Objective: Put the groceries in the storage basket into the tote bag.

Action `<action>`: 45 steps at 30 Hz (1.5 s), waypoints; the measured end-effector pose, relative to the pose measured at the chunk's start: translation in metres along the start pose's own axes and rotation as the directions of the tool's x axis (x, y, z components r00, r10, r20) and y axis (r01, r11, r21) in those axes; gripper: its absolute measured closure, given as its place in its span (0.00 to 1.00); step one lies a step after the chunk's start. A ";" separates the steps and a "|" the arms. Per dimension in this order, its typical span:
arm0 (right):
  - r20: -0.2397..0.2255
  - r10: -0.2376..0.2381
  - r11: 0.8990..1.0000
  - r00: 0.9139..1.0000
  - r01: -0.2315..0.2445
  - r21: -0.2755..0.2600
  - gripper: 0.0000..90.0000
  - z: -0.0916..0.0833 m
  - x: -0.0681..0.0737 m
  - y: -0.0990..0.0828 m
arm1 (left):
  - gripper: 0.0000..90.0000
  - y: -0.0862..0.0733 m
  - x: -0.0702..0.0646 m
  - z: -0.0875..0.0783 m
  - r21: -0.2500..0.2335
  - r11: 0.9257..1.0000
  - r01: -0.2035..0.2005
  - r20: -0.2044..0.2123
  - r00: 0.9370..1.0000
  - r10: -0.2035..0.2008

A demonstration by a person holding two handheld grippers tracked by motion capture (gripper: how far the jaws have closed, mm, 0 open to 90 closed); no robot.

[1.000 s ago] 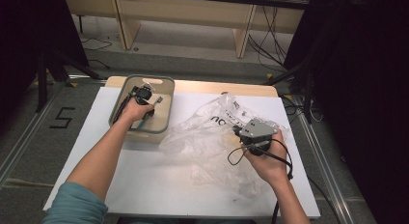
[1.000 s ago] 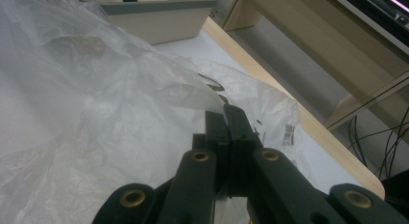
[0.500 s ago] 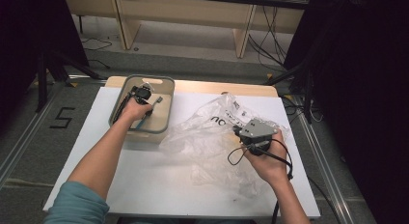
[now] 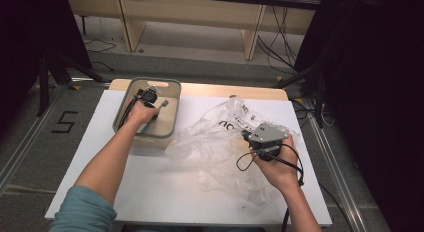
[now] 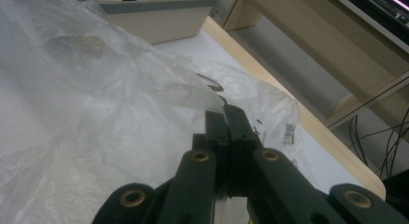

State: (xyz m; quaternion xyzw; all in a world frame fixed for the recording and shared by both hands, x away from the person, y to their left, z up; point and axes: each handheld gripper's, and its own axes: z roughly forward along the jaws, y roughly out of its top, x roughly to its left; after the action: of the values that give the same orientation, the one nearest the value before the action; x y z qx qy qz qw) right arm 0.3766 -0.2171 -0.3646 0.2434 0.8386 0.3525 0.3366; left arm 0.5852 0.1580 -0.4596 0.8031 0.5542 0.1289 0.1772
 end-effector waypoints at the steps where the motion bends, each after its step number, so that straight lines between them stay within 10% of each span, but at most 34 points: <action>1: 0.000 -0.002 1.000 1.000 0.002 0.001 1.00 0.000 0.000 0.000 | 0.90 0.000 -0.001 0.000 0.003 1.000 -0.001 -0.004 1.000 0.001; 45: -0.006 0.005 1.000 1.000 -0.005 0.006 1.00 0.004 0.001 -0.002 | 0.91 0.007 -0.003 -0.011 -0.011 1.000 0.007 -0.001 1.000 -0.007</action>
State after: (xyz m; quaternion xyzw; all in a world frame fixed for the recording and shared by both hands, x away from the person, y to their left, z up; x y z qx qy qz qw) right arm 0.3785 -0.2159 -0.3683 0.2455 0.8401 0.3515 0.3324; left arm 0.5855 0.1549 -0.4473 0.8001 0.5563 0.1317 0.1820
